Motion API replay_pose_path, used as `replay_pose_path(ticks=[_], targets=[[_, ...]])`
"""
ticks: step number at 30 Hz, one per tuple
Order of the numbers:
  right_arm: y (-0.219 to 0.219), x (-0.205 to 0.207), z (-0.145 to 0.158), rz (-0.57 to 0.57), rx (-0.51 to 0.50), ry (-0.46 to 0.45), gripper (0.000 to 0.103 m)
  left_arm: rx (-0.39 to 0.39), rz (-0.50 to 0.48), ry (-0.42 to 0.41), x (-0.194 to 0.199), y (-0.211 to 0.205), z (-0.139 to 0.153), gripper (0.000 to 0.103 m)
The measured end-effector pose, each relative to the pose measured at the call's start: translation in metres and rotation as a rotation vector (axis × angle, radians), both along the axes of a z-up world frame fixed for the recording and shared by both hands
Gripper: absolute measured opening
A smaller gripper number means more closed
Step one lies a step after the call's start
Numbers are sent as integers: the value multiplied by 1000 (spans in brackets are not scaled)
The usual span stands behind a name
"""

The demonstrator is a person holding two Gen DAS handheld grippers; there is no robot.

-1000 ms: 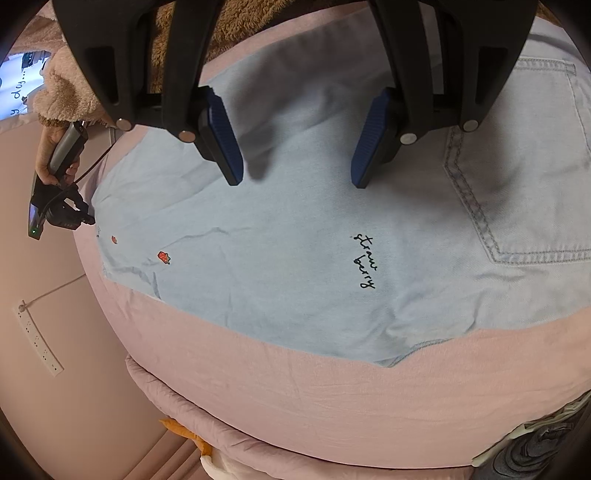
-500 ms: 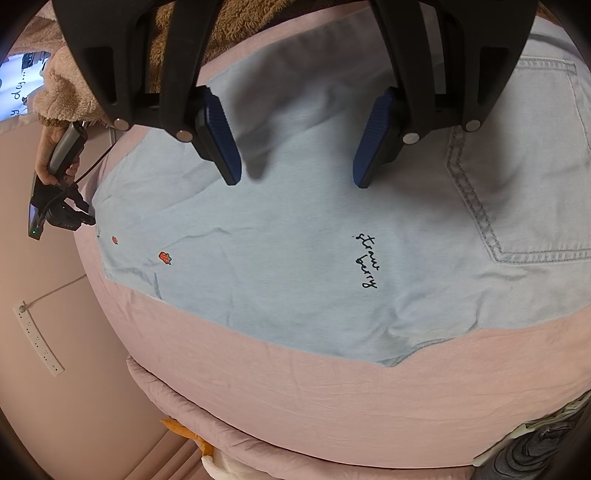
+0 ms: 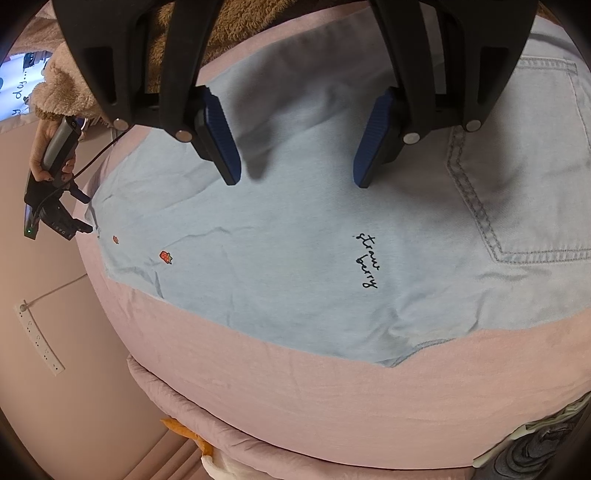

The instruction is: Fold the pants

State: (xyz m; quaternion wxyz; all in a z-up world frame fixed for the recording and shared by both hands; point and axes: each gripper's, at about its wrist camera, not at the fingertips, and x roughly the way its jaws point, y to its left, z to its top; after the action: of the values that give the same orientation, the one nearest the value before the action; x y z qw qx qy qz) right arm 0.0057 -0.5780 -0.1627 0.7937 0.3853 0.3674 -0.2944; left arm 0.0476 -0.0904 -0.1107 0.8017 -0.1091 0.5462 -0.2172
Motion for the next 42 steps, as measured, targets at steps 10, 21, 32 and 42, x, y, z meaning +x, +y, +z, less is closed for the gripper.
replay_pose_path(ticks=[10,21,32,42], targets=[[1,-1,-6,-10,34,-2,67,-2,-7,-1,2,-3,-1,69],[6,10,-5,68,45,-62,68,-22,-6,11,2,1,-1,69],[-1,10,-11,16,85,-147,19,-35,-8,23,3,6,0,70],[36,-13,67,138,-76,-406,13,-8,3,8,3,0,3,68]])
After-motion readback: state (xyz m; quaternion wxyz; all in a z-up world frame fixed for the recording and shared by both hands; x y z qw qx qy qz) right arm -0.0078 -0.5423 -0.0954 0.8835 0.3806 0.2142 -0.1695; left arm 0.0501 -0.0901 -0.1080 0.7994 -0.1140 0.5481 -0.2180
